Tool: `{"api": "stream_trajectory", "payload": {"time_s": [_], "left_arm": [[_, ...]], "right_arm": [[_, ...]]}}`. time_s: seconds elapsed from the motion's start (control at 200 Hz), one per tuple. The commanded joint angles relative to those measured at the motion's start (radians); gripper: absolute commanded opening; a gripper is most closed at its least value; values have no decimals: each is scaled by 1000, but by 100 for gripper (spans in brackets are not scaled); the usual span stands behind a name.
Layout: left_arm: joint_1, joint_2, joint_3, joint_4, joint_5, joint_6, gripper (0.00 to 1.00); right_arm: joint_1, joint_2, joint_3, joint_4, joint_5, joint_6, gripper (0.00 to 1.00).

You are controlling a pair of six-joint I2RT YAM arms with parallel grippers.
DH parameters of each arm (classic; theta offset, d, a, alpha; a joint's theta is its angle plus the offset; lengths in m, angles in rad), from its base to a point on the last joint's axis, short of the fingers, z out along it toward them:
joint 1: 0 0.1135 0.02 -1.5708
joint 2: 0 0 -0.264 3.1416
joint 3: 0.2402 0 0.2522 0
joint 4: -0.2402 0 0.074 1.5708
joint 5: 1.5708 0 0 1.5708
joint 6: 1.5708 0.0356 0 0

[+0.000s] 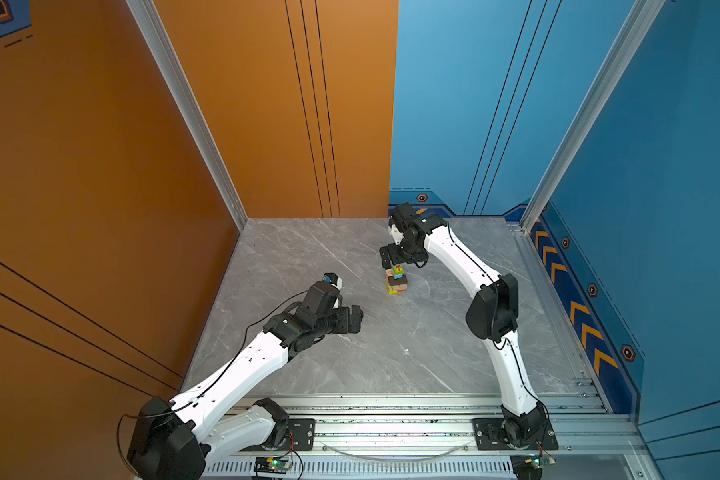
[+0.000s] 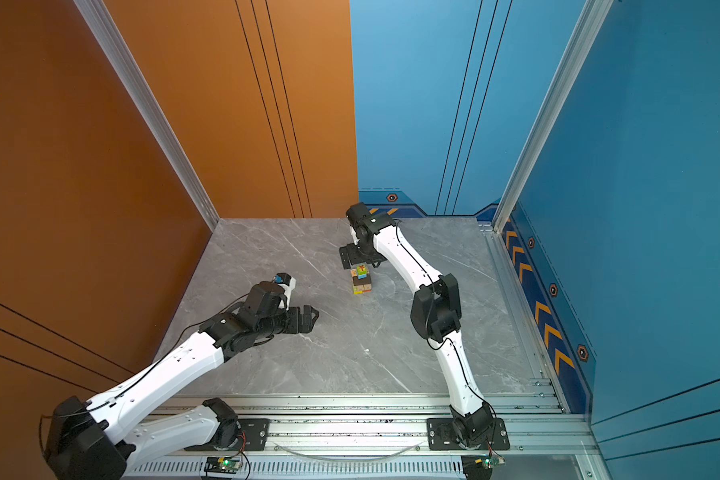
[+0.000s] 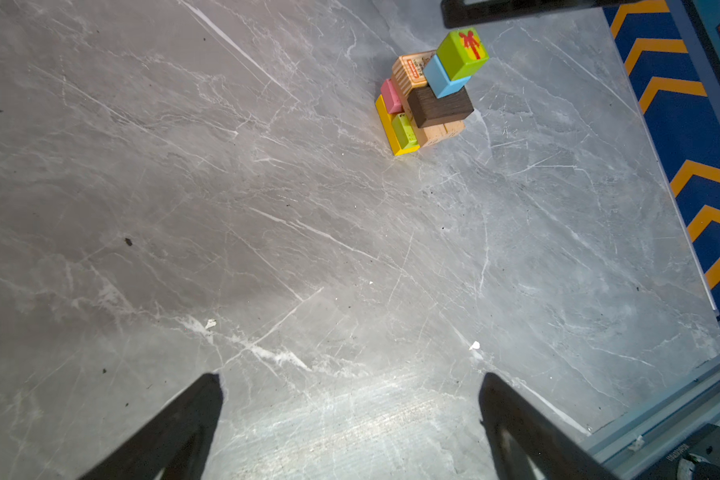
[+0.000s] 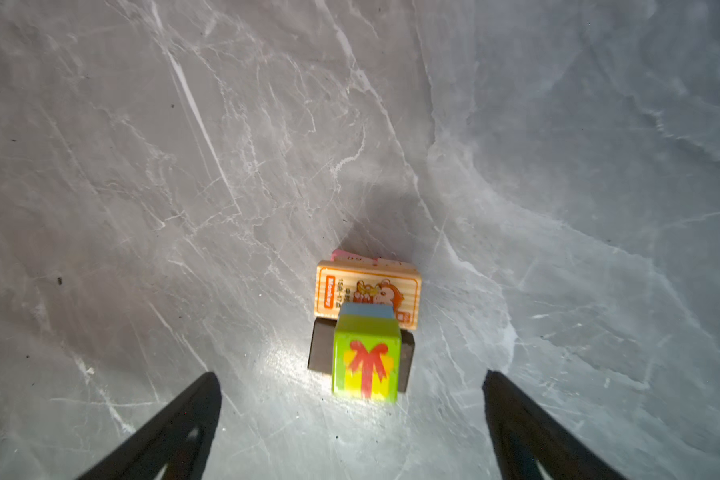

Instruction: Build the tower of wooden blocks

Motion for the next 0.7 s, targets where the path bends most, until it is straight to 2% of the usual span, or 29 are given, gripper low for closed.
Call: {"api": "stream_trajectory", "payload": {"time_s": [0.0,0.13,0.235,0.486,0.601,0.696], "left_arm": [[12,-52,-10,-32,-102,46,98],[12,-129,-67,-25,-290,29,98],[11,-199,-142,21,-387,10,98],[10,-252,-265,120,-641,64,98],[13,-247,-341,277,-760,164,98],[22,-243,-381,385,-801,258,98]], "right_arm": [[-13,-212,-118,49,18,-9,100],[-34,-399,-362,160,46,1,100],[-55,-550,-555,226,91,15,100],[-135,-943,-1036,443,318,39,100],[-174,-1195,-1293,625,328,48,100],[-226,-1331,-1412,660,309,61,100]]}}
